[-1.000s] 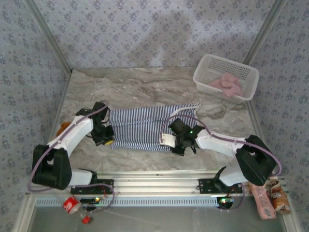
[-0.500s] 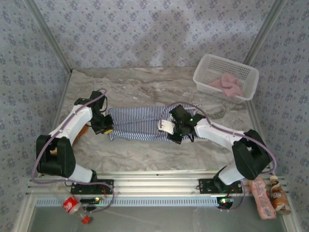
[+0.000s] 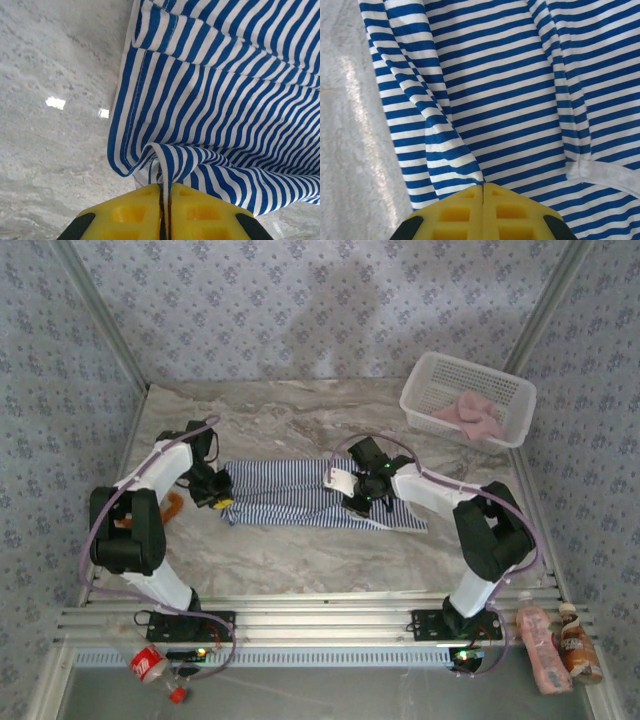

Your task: Fold and stack the tank tops

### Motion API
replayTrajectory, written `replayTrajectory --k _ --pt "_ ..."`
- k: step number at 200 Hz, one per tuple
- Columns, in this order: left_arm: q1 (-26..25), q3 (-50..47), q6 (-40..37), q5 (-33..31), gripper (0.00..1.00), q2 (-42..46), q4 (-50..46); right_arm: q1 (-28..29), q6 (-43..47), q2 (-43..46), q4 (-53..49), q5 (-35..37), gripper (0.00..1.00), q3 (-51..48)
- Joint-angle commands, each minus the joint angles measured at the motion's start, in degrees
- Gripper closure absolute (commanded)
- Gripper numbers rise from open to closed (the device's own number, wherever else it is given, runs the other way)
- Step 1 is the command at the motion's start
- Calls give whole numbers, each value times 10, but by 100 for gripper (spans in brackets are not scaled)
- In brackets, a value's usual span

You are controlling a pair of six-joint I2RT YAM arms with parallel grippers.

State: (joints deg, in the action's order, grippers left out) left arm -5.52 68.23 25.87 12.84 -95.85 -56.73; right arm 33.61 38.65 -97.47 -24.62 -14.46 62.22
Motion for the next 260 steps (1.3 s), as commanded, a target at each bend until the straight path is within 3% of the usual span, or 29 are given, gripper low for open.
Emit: replayTrajectory --k 1,116,151,196,236,260 --pt "11 15 -19 11 88 -15 -2 -5 4 -17 17 -9 96 24" --pt "37 19 -23 12 83 -67 30 -8 -19 -92 24 13 95 76" --pt "37 36 -30 -7 75 -71 24 -12 -33 -99 31 35 93 82" --pt "36 38 -27 -29 58 -2 -1 -12 -57 -102 19 67 85 97" --pt "16 8 8 -9 55 80 -19 -14 -90 -84 -7 80 74 101" --pt "-34 -25 40 19 55 107 -5 -27 -121 -66 -37 87 72 104"
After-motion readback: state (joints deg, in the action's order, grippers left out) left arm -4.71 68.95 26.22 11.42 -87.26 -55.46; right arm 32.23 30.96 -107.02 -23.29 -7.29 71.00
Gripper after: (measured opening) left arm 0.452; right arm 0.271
